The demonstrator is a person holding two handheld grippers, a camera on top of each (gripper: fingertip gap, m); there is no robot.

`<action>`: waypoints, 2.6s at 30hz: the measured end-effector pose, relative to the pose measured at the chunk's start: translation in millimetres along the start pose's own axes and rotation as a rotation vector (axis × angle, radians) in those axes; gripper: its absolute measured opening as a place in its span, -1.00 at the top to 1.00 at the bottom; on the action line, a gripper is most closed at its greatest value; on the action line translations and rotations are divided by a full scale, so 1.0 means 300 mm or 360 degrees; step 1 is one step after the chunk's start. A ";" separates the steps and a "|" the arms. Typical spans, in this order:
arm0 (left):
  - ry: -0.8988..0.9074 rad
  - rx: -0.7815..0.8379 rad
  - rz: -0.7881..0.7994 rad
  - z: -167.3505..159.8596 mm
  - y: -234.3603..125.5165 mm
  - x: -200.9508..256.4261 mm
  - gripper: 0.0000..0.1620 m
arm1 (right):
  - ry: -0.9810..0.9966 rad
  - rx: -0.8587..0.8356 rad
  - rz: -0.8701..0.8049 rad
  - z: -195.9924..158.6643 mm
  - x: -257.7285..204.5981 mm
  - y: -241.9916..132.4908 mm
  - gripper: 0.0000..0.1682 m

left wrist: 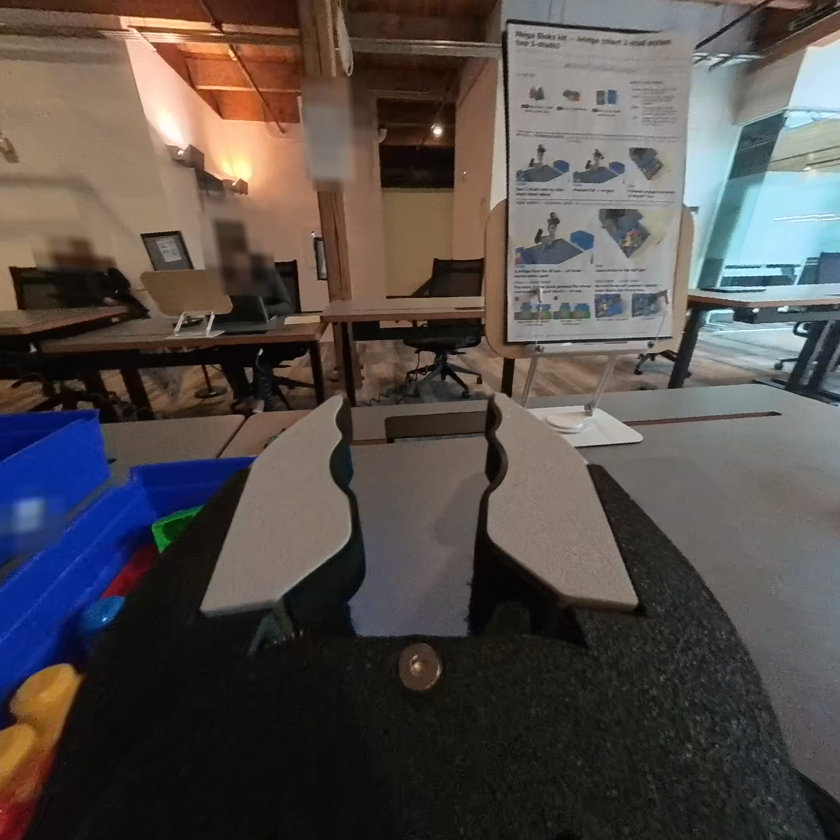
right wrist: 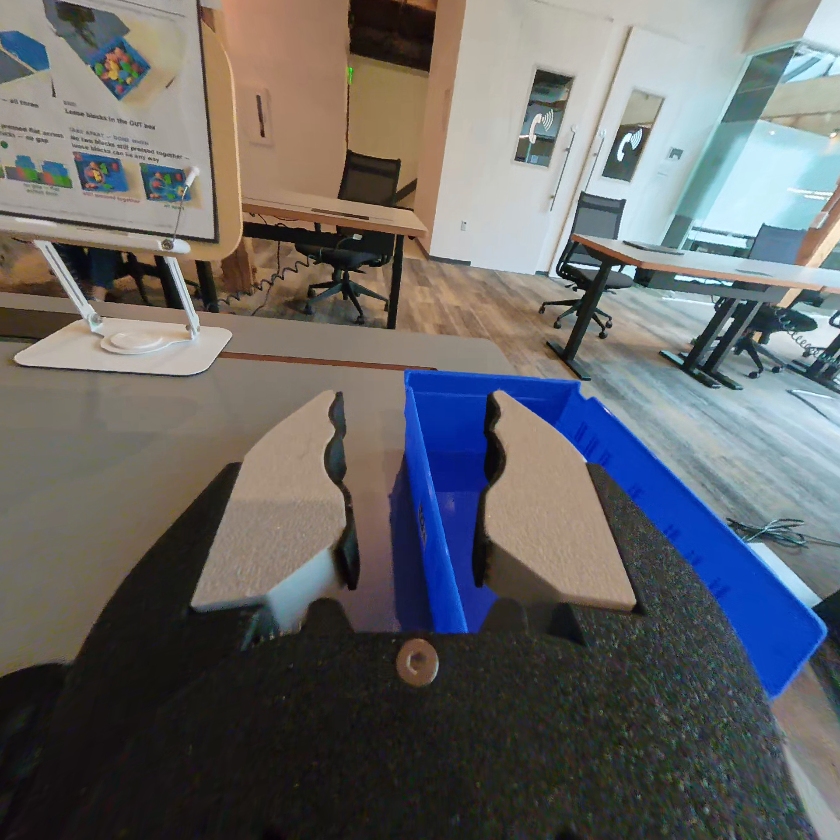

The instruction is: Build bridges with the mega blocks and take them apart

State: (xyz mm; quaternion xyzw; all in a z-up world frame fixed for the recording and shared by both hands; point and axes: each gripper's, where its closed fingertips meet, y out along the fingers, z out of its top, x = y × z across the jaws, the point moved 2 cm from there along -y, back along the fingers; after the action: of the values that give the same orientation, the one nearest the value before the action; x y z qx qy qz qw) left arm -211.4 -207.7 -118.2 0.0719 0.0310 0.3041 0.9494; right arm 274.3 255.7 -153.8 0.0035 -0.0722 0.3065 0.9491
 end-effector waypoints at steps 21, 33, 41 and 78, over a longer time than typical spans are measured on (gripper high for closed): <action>0.0084 0.0035 -0.0150 -0.009 -0.163 0.455 0.41 | 0.0015 0.0045 0.0095 -0.042 -0.276 -0.233 0.35; 0.0007 0.0051 -0.0111 -0.030 -0.228 0.398 0.46 | 0.0189 0.0221 0.0297 0.002 -0.343 -0.262 0.42; -0.0063 0.0233 -0.0443 0.004 -0.273 0.441 0.47 | 0.0297 0.0336 0.0759 0.042 -0.464 -0.295 0.43; 0.0343 -0.1057 0.0062 -0.168 -0.095 -0.342 0.37 | -0.0273 0.0002 0.0819 -0.150 -0.605 0.087 0.50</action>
State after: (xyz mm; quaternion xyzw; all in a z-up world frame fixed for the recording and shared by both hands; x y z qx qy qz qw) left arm -283.6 -284.6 -170.8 -0.2728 0.0290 0.3215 0.9063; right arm 119.7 173.6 -224.5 0.0117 -0.1505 0.5362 0.8305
